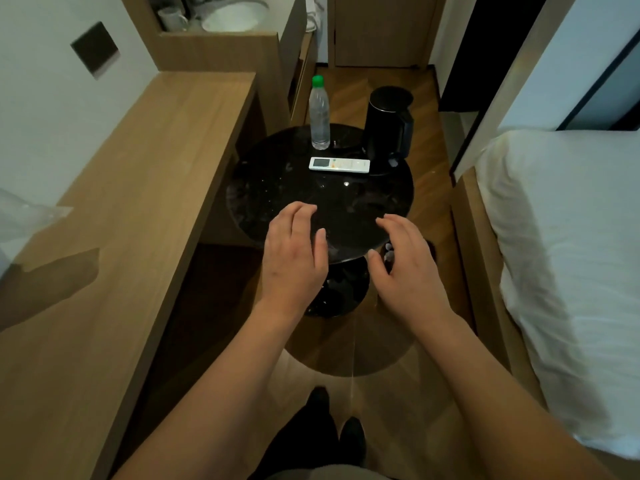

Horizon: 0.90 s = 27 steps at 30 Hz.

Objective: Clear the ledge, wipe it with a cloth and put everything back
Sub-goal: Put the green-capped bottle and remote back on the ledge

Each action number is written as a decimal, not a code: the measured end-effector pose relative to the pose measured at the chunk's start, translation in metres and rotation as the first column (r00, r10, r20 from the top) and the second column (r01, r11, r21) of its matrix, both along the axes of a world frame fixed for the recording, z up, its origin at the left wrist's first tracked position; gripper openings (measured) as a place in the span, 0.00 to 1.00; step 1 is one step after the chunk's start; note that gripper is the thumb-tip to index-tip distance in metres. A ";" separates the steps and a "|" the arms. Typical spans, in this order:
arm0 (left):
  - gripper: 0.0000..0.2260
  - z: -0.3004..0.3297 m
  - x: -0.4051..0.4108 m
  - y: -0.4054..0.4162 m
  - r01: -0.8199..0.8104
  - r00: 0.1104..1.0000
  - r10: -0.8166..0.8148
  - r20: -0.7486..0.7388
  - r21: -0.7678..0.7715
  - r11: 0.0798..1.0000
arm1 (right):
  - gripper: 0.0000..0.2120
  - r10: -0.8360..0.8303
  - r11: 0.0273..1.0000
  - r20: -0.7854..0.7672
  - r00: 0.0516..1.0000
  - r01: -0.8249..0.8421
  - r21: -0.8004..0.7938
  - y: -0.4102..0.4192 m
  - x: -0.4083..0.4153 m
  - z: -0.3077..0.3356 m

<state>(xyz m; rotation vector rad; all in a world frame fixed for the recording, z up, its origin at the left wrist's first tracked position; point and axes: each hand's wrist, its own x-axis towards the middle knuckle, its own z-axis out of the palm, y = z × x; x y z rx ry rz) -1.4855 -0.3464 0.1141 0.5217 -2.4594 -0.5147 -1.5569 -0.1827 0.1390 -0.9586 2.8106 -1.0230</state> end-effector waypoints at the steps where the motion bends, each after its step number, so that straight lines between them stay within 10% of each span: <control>1: 0.17 -0.001 -0.012 -0.006 -0.011 1.000 0.011 0.000 0.008 1.000 | 0.23 0.001 1.000 0.010 1.000 -0.001 0.002 -0.006 -0.013 -0.003; 27: 0.22 -0.057 -0.383 -0.212 -0.175 0.984 0.170 0.054 0.465 0.868 | 0.23 0.115 0.963 0.271 0.956 -0.174 0.207 -0.196 -0.353 -0.082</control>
